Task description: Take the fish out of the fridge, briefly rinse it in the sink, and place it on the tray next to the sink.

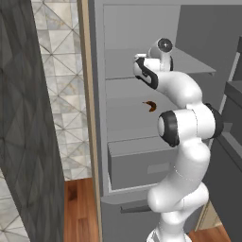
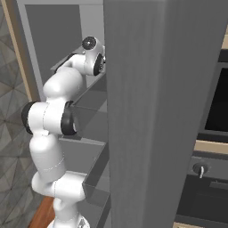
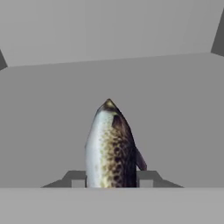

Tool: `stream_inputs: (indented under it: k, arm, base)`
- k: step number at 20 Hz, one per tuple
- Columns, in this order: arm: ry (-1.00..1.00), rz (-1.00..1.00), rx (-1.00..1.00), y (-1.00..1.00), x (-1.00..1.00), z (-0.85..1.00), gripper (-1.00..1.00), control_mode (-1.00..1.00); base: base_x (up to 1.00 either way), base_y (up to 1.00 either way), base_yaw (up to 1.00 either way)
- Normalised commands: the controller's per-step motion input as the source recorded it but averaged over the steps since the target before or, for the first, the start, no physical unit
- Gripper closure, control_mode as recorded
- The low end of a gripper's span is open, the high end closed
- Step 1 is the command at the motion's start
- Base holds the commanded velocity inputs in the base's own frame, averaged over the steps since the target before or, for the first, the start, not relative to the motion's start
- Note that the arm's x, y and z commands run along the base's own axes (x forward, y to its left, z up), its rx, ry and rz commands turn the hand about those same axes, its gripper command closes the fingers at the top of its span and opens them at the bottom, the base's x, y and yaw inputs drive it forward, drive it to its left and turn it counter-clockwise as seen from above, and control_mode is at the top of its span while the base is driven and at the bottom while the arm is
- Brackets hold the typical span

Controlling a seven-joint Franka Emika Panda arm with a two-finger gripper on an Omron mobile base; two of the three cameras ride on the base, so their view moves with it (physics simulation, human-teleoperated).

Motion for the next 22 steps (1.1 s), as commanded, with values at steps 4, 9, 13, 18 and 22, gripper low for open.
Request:
stream_inputs:
  k: [4, 9, 13, 18, 22]
  arm:
    - [-0.04, 0.00, 0.00, 0.00, -0.43, 0.00, 1.00, -1.00]
    - [-0.36, 0.00, 0.00, 0.00, -0.99, 0.32, 1.00, -1.00]
    - [-0.38, 0.01, 0.01, -0.12, -1.00, 0.92, 1.00, -1.00]
    - [-0.11, 0.05, 0.00, -0.19, -1.00, 0.85, 1.00, -1.00]
    - [0.06, 0.00, -0.01, -0.21, -1.00, 0.46, 1.00, -1.00]
  base:
    - [0.00, 0.00, 0.00]
    - [0.00, 0.00, 0.00]
    - [0.00, 0.00, 0.00]
    - [0.00, 0.00, 0.00]
    - [0.00, 0.00, 0.00]
